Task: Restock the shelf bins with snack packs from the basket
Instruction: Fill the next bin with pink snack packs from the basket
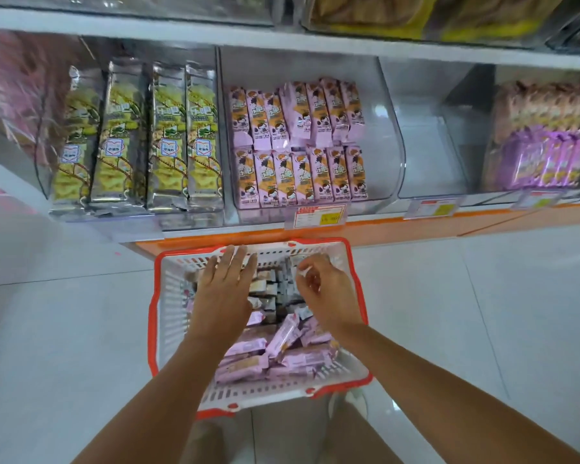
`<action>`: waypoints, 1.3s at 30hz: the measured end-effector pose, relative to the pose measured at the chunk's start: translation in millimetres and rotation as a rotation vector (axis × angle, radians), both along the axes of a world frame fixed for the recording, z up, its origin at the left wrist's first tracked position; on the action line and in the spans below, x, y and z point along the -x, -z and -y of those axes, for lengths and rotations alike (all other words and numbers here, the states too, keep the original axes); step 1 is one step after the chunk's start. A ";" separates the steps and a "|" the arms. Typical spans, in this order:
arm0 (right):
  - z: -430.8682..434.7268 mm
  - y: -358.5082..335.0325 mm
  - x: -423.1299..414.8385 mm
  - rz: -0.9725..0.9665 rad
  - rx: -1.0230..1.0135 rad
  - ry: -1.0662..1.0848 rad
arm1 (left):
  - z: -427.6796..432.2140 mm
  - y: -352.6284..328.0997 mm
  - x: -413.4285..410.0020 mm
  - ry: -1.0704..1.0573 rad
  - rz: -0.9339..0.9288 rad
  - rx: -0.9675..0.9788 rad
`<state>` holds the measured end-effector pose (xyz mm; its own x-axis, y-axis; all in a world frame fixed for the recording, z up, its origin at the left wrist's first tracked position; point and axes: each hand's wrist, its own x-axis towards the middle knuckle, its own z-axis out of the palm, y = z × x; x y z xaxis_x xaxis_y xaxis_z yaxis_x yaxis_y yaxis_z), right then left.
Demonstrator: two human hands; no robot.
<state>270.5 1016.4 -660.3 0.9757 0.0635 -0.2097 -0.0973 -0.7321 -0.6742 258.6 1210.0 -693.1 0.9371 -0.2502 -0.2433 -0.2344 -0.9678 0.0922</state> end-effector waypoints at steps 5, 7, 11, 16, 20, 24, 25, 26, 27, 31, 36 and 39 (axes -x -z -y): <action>16.3 79.0 31.7 -0.272 0.211 -0.018 | -2.6 46.6 -4.9 -0.011 -0.058 -0.060; 18.4 102.3 36.0 -0.336 0.272 -0.072 | -3.5 65.1 -6.8 -0.027 -0.060 -0.062; 14.8 138.5 32.7 -0.483 0.336 -0.216 | -1.3 92.1 -10.3 -0.060 -0.053 -0.049; 10.4 162.6 34.2 -0.559 0.435 -0.269 | -1.5 108.3 -15.2 -0.092 -0.141 -0.090; 8.3 164.3 35.3 -0.606 0.403 -0.296 | 1.5 111.6 -17.7 -0.084 -0.173 -0.122; 9.1 157.2 38.9 -0.537 0.188 -0.230 | 3.1 103.2 -21.3 -0.082 -0.223 -0.102; 10.5 154.1 39.4 -0.500 0.119 -0.185 | 2.7 99.2 -22.7 -0.086 -0.235 -0.068; 11.7 148.4 38.6 -0.463 0.054 -0.138 | 2.4 94.4 -23.7 -0.079 -0.253 -0.038; 12.4 141.5 36.3 -0.424 -0.002 -0.096 | 2.3 88.7 -24.2 -0.066 -0.269 -0.009; 12.7 101.2 16.4 -0.307 -0.155 0.002 | 12.3 59.7 -19.2 -0.082 -0.365 0.361; 7.0 45.7 -7.0 -0.123 -0.378 0.106 | 36.9 18.9 -24.1 -0.191 -0.551 0.725; 6.3 18.7 -14.3 -0.081 -0.440 0.132 | 36.4 -2.4 -32.2 -0.275 -0.567 0.873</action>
